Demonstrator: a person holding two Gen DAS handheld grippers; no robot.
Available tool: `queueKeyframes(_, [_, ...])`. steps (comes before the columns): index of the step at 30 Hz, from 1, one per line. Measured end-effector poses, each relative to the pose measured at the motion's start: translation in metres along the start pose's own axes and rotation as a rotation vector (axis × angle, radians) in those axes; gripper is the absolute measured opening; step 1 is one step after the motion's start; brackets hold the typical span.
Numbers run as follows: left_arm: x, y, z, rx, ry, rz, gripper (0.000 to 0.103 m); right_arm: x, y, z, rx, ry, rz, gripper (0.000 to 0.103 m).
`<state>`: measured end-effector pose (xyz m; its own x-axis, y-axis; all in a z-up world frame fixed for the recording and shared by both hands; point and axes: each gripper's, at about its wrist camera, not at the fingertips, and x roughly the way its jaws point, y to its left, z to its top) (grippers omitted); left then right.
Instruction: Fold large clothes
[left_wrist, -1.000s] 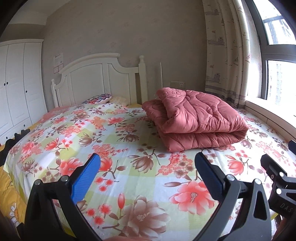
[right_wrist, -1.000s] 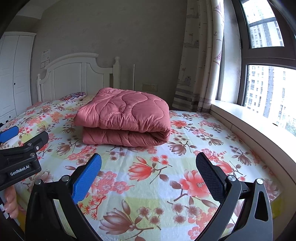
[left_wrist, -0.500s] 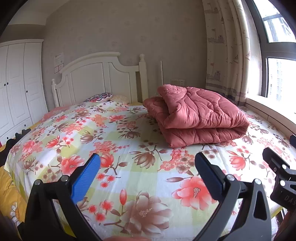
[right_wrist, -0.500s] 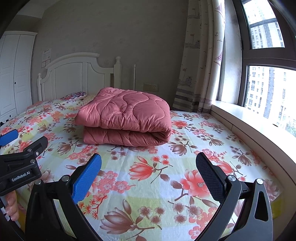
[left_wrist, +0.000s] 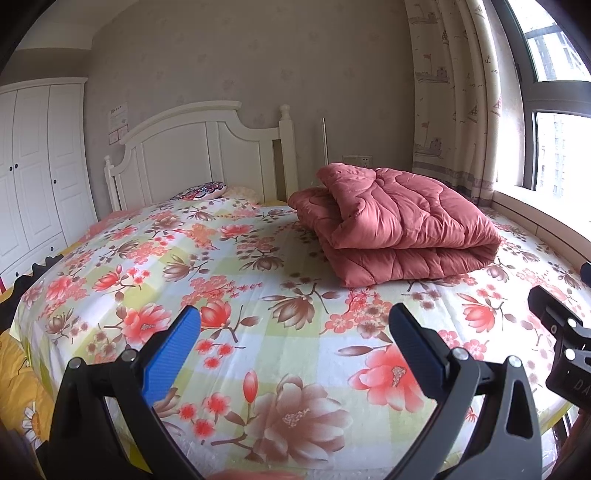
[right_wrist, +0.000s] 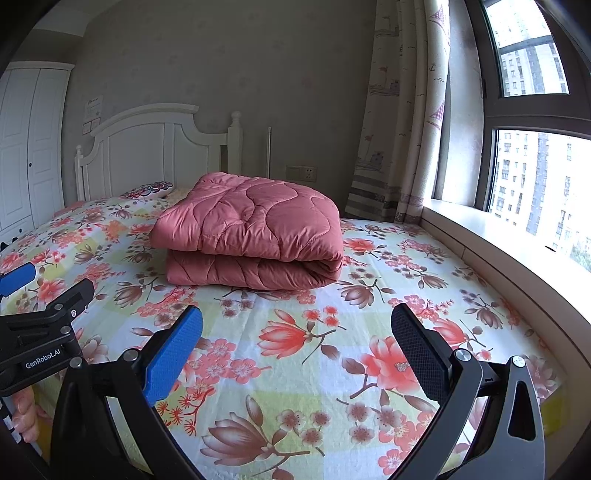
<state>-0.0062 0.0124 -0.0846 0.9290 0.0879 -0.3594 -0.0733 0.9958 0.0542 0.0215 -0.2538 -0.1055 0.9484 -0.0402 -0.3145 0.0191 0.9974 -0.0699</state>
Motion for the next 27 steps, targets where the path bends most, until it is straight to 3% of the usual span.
queueKeyframes(27, [0.010, 0.015, 0.002, 0.023, -0.020, -0.003, 0.101, 0.005, -0.002, -0.003, 0.003, 0.020, 0.005, 0.098])
